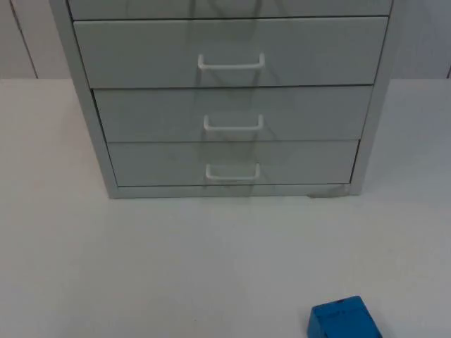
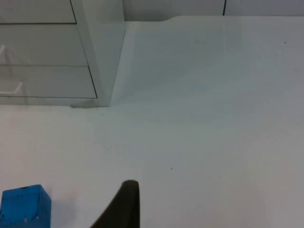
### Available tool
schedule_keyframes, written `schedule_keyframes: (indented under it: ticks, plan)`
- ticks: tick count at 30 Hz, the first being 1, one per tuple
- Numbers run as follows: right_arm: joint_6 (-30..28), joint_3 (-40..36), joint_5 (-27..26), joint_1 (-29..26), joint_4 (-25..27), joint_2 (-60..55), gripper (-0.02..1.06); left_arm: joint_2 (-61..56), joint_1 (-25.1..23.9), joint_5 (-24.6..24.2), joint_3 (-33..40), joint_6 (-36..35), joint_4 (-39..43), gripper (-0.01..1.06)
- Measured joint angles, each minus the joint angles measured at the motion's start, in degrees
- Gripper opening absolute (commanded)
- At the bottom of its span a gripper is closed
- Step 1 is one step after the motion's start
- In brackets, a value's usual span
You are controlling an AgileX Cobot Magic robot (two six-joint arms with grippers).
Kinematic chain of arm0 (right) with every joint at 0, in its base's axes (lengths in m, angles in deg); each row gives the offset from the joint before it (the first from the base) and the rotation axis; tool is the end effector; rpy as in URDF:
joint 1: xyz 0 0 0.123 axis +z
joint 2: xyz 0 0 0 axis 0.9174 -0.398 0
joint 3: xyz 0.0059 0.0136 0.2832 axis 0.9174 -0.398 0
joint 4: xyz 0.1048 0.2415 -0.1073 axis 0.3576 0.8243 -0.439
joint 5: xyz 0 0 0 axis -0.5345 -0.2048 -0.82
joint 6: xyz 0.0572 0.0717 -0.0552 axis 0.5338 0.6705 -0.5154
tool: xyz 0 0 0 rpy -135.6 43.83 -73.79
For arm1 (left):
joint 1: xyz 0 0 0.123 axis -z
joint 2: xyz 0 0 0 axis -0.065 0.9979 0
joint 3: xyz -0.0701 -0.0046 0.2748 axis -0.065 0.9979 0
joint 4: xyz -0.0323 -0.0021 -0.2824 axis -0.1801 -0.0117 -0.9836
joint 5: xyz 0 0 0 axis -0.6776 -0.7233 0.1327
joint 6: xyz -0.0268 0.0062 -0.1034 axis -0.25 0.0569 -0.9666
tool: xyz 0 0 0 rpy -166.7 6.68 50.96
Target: Open the drawer with the left hand, place the block into the drawer with the right hand, then close the drawer with the left hand.
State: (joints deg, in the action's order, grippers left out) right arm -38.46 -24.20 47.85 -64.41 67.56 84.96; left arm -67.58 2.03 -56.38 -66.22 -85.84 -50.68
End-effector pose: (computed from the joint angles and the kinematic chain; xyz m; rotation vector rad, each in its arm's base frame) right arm 0.0364 0.0041 0.2909 -0.0660 2.0455 0.0429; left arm 0.0393 -0.0043 0.2837 -0.0274 2.0701 -0.0522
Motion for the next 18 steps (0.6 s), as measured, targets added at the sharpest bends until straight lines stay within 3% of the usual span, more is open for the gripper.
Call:
schedule_keyframes:
  ticks: [7,11,18]
  plan:
    - [0.0,3.93,0.1,0.0,0.0,-1.82,1.05,1.31,0.0,0.3,-0.88,0.0,-3.6,1.0]
    - [0.0,8.71,-0.95,0.0,0.0,-9.97,1.05,7.38,0.0,2.07,-2.35,0.0,-4.39,1.0]
    - [0.0,10.08,-5.76,0.0,0.0,-21.1,1.05,18.3,0.0,5.91,-4.72,0.0,-4.85,1.0]
